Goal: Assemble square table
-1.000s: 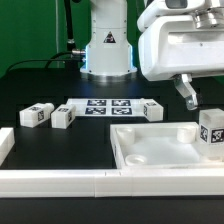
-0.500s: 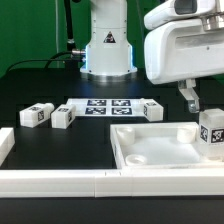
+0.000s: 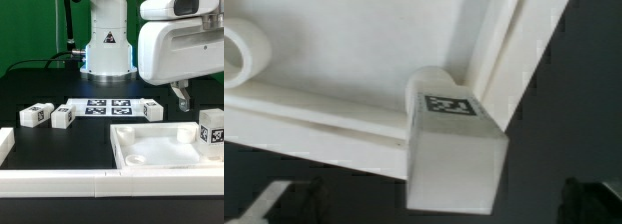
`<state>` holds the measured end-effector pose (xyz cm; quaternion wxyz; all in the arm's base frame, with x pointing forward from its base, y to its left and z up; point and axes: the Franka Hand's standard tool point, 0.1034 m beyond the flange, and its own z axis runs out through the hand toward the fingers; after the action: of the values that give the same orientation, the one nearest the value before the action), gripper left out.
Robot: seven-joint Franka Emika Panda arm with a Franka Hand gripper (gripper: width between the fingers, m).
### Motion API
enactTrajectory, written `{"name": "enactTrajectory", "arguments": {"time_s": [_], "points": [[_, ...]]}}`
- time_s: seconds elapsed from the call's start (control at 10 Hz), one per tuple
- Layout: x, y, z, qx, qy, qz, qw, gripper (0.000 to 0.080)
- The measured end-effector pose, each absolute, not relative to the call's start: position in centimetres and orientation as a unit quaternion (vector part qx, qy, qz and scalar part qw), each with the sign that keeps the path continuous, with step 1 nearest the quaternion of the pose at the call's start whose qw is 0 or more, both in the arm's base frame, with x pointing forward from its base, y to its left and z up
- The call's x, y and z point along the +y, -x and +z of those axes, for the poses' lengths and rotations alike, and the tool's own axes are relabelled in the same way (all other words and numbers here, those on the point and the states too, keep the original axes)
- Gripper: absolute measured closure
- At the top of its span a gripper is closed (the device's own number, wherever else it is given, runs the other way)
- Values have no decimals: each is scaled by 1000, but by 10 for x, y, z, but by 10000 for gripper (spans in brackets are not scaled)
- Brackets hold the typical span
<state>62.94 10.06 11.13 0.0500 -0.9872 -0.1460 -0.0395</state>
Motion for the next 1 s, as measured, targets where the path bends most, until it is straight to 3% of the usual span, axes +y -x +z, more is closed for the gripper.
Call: {"name": "enactTrajectory", "arguments": {"time_s": [0.3,0.8,0.9,1.0], "points": [[104,-630,103,-26,998,-31,53,150],[109,-630,92,-31,998,-32,53,150],[108,-628,92,-42,997,-24,53,282],[108,-628,92,-47,997,-24,53,282]]}}
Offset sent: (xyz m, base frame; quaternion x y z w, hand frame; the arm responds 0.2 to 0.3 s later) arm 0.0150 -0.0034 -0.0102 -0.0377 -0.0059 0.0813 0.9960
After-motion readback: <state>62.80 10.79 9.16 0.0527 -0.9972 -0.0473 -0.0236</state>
